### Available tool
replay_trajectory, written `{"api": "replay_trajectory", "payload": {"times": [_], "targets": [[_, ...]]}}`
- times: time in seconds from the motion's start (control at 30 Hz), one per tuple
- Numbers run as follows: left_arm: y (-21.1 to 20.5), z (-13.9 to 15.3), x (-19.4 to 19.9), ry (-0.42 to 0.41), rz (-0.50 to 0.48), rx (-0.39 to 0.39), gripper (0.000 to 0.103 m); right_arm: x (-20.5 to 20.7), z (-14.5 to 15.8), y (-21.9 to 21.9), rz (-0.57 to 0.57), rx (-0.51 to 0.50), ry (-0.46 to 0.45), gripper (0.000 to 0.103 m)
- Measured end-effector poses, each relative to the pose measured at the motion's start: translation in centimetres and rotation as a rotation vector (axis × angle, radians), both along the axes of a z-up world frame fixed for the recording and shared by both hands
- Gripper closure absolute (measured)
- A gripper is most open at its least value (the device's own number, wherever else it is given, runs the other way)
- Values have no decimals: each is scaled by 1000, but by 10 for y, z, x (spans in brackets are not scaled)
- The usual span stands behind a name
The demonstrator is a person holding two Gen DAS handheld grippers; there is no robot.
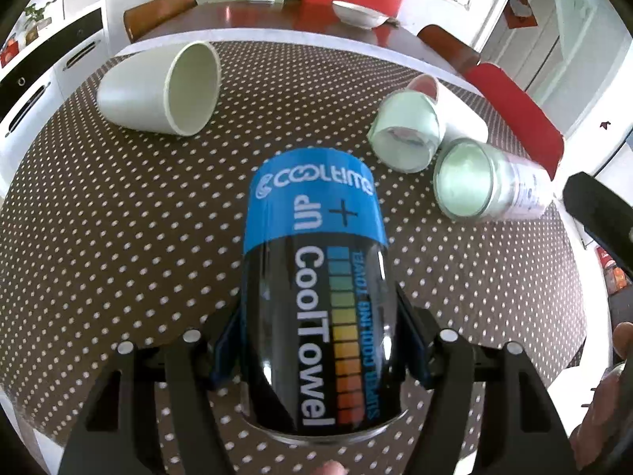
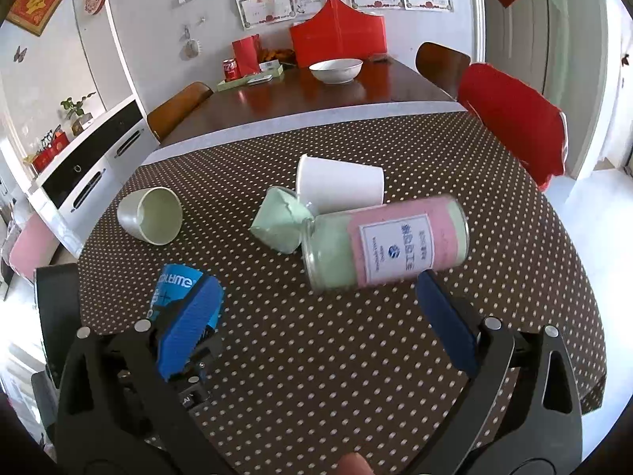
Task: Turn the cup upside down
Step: 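Lift the can with the left tool and carry it toward the right tool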
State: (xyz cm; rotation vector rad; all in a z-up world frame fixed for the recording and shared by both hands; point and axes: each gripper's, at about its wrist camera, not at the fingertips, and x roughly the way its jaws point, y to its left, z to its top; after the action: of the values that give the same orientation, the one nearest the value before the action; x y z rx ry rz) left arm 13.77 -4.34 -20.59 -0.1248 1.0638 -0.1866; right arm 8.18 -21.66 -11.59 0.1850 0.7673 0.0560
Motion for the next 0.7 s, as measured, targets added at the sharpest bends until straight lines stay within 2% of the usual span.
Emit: {"api": "replay_trajectory", "payload": {"times": [0.13, 0.27, 0.5, 0.63, 0.7], "targets": [[18, 8, -11, 19, -28, -3, 36, -4, 4, 7, 4, 25, 1, 6], [28, 21, -20, -27, -66, -24, 32, -7, 5, 15, 7, 24, 5, 6], [58, 40, -28, -70, -31, -49, 30, -9, 7, 19, 3, 25, 13, 6], [83, 51, -38, -109, 12, -7, 30, -10, 7, 28, 8, 15, 26, 6], [99, 59, -43, -145, 45, 53, 30, -10, 7, 37, 24, 7, 31, 6]]}}
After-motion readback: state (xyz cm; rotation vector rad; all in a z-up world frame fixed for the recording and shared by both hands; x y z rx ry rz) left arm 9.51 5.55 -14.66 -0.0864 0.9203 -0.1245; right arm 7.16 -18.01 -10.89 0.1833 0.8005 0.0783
